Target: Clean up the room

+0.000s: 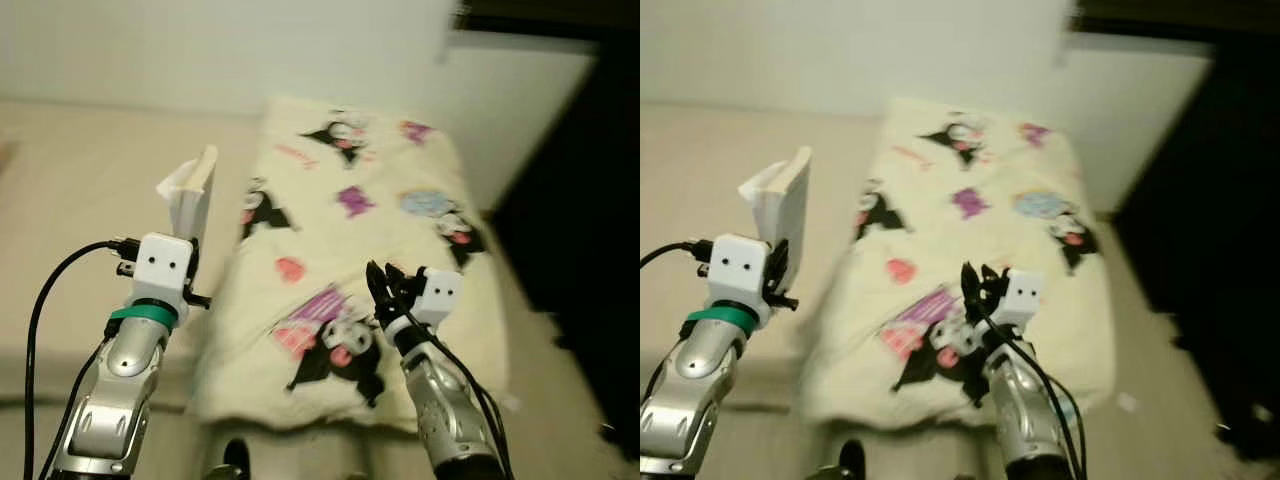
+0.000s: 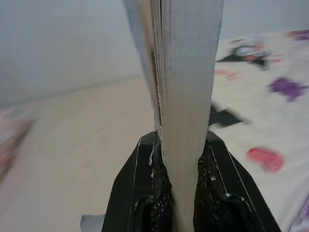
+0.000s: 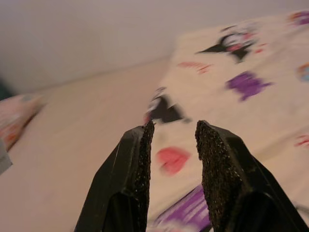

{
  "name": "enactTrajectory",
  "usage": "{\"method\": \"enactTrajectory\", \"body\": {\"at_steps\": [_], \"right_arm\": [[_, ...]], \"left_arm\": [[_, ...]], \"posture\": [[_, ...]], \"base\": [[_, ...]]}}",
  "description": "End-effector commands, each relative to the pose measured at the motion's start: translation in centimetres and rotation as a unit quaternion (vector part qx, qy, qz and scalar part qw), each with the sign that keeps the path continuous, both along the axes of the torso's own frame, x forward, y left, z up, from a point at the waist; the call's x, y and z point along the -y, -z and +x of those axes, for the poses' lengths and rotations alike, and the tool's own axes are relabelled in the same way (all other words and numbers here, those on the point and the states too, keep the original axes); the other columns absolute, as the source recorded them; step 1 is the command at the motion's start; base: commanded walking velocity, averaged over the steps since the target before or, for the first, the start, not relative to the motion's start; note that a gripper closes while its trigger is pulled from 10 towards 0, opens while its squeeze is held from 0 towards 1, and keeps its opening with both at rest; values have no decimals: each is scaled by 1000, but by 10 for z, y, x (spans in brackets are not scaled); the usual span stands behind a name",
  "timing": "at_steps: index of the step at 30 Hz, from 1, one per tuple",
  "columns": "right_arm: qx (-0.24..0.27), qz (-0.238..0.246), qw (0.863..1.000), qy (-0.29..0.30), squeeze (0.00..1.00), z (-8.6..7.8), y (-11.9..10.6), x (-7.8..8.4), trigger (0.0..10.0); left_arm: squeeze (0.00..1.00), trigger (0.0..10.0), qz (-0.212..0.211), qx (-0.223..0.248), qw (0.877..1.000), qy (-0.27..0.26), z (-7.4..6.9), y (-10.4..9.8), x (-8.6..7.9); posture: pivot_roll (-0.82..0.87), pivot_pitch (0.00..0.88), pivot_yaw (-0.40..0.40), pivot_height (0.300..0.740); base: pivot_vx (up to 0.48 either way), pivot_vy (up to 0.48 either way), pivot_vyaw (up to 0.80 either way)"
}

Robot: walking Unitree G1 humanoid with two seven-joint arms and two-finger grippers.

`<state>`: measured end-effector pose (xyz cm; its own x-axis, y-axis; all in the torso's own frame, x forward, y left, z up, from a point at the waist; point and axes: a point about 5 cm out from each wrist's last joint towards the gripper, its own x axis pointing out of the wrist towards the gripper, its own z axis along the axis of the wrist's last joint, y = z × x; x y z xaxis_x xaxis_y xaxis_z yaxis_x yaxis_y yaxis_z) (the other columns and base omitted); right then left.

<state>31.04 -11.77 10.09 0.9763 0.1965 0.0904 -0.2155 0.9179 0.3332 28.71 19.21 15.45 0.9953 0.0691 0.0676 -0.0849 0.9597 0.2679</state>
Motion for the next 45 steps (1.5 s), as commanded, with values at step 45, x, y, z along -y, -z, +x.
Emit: {"method": "enactTrajectory", "body": {"at_steps": [45], "right_arm": [[6,-30,999,-44,0,-4,4,-7,10000]], "left_arm": [[0,10000,11,-1,999,-42,8,-1,-3]], "posture": [[94,52,-17,740]], "base": [[-63,0,511]]}}
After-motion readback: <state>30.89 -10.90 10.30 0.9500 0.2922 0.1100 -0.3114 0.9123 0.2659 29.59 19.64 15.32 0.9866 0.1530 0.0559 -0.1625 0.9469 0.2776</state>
